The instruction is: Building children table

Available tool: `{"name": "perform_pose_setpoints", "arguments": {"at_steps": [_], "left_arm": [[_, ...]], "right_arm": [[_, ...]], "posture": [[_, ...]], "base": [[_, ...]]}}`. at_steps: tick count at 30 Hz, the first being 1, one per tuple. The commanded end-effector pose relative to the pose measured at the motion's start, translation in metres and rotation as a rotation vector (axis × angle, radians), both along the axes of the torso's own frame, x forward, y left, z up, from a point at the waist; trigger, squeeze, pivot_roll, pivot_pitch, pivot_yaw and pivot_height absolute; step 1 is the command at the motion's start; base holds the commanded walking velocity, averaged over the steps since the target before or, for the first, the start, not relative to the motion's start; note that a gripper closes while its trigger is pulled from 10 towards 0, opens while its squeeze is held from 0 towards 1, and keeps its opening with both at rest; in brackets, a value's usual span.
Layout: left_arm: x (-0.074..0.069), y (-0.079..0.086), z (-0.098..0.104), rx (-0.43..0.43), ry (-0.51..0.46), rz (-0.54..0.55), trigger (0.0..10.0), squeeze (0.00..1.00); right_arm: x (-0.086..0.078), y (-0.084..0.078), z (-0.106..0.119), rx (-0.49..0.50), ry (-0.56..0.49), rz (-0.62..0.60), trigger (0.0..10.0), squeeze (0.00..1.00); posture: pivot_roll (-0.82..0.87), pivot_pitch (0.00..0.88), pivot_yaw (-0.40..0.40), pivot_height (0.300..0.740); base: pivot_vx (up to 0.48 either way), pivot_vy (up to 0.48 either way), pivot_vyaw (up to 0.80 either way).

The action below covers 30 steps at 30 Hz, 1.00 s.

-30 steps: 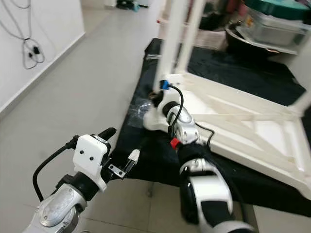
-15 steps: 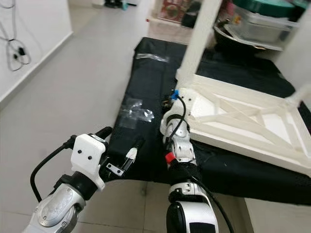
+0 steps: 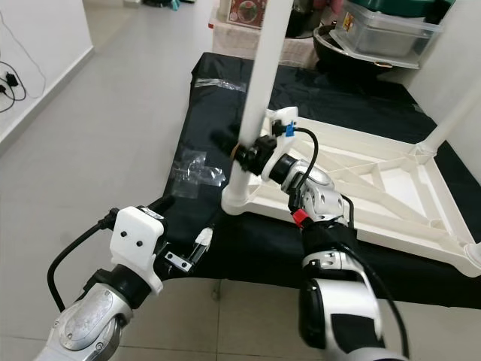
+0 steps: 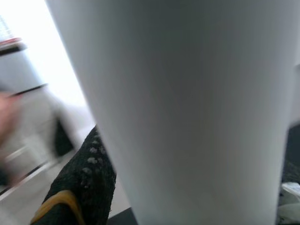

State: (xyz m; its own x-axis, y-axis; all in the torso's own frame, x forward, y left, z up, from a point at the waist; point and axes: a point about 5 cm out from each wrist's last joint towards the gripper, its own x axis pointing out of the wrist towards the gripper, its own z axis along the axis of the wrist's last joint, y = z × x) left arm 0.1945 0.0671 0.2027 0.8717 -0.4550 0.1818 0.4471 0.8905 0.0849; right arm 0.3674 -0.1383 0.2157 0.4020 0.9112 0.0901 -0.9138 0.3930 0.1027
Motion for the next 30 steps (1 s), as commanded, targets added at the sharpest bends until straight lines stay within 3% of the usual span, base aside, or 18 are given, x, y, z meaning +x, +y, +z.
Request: {"name": "perform_pose_setpoints", "arguments": {"at_steps": [1, 5, 6, 10, 15, 16, 18, 19, 20, 22, 23, 24, 25, 26, 27, 30], "left_arm": [[-0.002, -0.001, 0.001, 0.0, -0.004, -0.002, 10.0, 0.0], [-0.003, -0.002, 0.0, -0.002, 0.001, -0.007, 10.0, 0.0], [-0.003, -0.002, 0.0, -0.003, 0.002, -0.009, 10.0, 0.0], [-0.003, -0.003, 0.0, -0.002, 0.002, -0.011, 10.0, 0.0], [-0.003, -0.003, 0.0, -0.001, 0.001, -0.009, 10.0, 0.0], [-0.003, -0.003, 0.0, -0.001, 0.0, -0.008, 10.0, 0.0], [-0.003, -0.003, 0.0, -0.001, 0.0, -0.008, 10.0, 0.0], [-0.003, -0.003, 0.0, 0.0, 0.0, -0.008, 10.0, 0.0], [-0.003, -0.003, 0.0, 0.0, 0.0, -0.008, 10.0, 0.0], [-0.002, -0.003, 0.0, 0.002, 0.0, -0.007, 10.0, 0.0], [-0.002, -0.003, 0.0, 0.002, 0.0, -0.007, 10.0, 0.0], [-0.002, -0.003, 0.0, 0.003, -0.001, -0.008, 10.0, 0.0], [-0.002, -0.003, 0.0, 0.003, -0.001, -0.008, 10.0, 0.0], [-0.002, -0.003, 0.0, 0.004, -0.002, -0.007, 10.0, 0.0], [-0.002, -0.002, 0.0, 0.005, -0.003, -0.005, 10.0, 0.0], [-0.001, -0.002, 0.0, 0.005, -0.004, -0.003, 10.0, 0.0]], "right_arm": [[-0.006, 0.012, -0.013, -0.025, 0.049, 0.106, 10.0, 0.0], [-0.004, 0.018, -0.02, -0.06, 0.06, 0.132, 10.0, 0.0], [0.001, 0.025, -0.022, -0.074, 0.047, 0.077, 0.0, 0.0], [0.008, 0.034, -0.019, -0.054, -0.001, -0.017, 0.0, 0.0], [0.015, 0.031, -0.012, 0.004, -0.013, -0.123, 0.0, 0.0], [0.019, 0.027, -0.009, 0.018, -0.025, -0.231, 0.0, 0.0], [0.019, 0.027, -0.009, 0.018, -0.025, -0.231, 0.0, 0.0], [0.026, 0.02, -0.008, 0.006, -0.034, -0.422, 0.0, 0.0], [0.026, 0.02, -0.008, 0.006, -0.034, -0.422, 0.0, 0.0], [0.036, -0.012, -0.016, -0.034, 0.018, -0.948, 0.0, 0.0], [0.036, -0.012, -0.016, -0.034, 0.018, -0.948, 0.0, 0.0], [0.031, -0.035, -0.03, -0.056, 0.094, -1.231, 0.0, 0.0], [0.031, -0.035, -0.03, -0.056, 0.094, -1.231, 0.0, 0.0], [0.023, -0.048, -0.042, -0.075, 0.158, -1.411, 0.0, 0.0], [0.015, -0.05, -0.051, -0.086, 0.2, -1.494, 0.0, 0.0], [0.011, -0.046, -0.055, -0.083, 0.217, -1.527, 0.0, 0.0]], "posture": [[0.15, 0.095, -0.145, 0.74], [0.15, 0.093, -0.145, 0.74], [0.16, 0.092, -0.146, 0.74], [0.15, 0.092, -0.146, 0.74], [0.15, 0.093, -0.147, 0.74], [0.15, 0.095, -0.145, 0.74], [0.15, 0.095, -0.145, 0.74], [0.14, 0.095, -0.146, 0.74], [0.14, 0.095, -0.146, 0.74], [0.14, 0.097, -0.143, 0.74], [0.14, 0.097, -0.143, 0.74], [0.14, 0.098, -0.144, 0.74], [0.14, 0.098, -0.144, 0.74], [0.14, 0.099, -0.143, 0.74], [0.14, 0.101, -0.142, 0.74], [0.14, 0.102, -0.14, 0.74]], "base": [[0.0, 0.0, 0.0], [0.0, 0.0, 0.0], [0.0, 0.0, 0.0], [0.0, 0.0, 0.0], [0.0, 0.0, 0.0], [0.0, 0.0, 0.0], [0.0, 0.0, 0.0], [0.0, 0.0, 0.0], [0.0, 0.0, 0.0], [0.0, 0.0, 0.0], [0.0, 0.0, 0.0], [0.0, 0.0, 0.0], [0.0, 0.0, 0.0], [0.0, 0.0, 0.0], [0.0, 0.0, 0.0], [0.0, 0.0, 0.0]]}}
